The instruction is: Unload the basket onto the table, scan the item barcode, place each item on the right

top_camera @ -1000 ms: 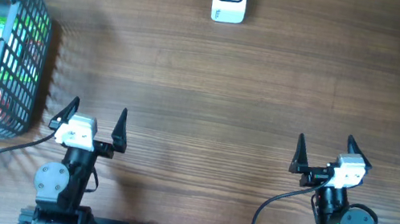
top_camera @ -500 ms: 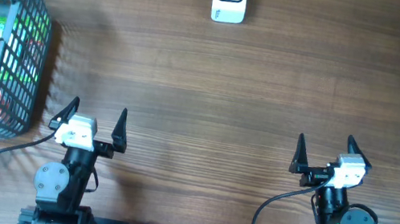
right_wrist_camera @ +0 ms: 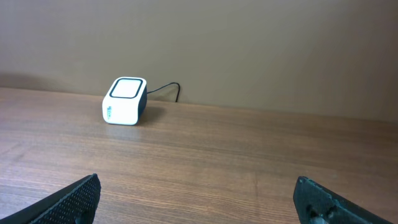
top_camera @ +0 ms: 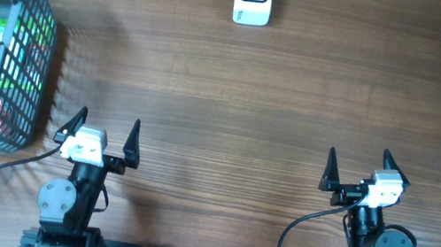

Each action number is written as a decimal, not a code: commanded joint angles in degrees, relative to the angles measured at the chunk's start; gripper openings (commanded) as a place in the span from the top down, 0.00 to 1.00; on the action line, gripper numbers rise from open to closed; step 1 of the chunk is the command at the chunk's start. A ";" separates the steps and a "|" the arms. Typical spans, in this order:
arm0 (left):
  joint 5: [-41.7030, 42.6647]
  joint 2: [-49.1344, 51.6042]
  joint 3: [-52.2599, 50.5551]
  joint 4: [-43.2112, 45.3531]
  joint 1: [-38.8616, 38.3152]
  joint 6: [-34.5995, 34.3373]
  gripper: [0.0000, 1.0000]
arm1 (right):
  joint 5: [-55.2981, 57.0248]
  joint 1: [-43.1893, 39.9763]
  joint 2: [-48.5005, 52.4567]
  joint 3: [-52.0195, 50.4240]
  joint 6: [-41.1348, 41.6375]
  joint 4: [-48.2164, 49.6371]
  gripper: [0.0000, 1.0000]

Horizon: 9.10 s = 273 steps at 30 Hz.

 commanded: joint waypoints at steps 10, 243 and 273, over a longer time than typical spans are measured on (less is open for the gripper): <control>0.70 -0.42 -0.07 -0.50 0.42 1.09 0.00 | 0.35 -0.35 0.07 -0.04 -0.11 0.26 0.00; 3.96 117.09 124.34 -69.66 41.62 11.02 0.00 | 0.35 -0.35 0.17 -0.04 -0.09 0.26 0.00; 8.26 138.88 124.48 -62.93 36.98 23.82 0.00 | 0.35 -0.35 0.17 -0.04 -0.11 0.26 0.00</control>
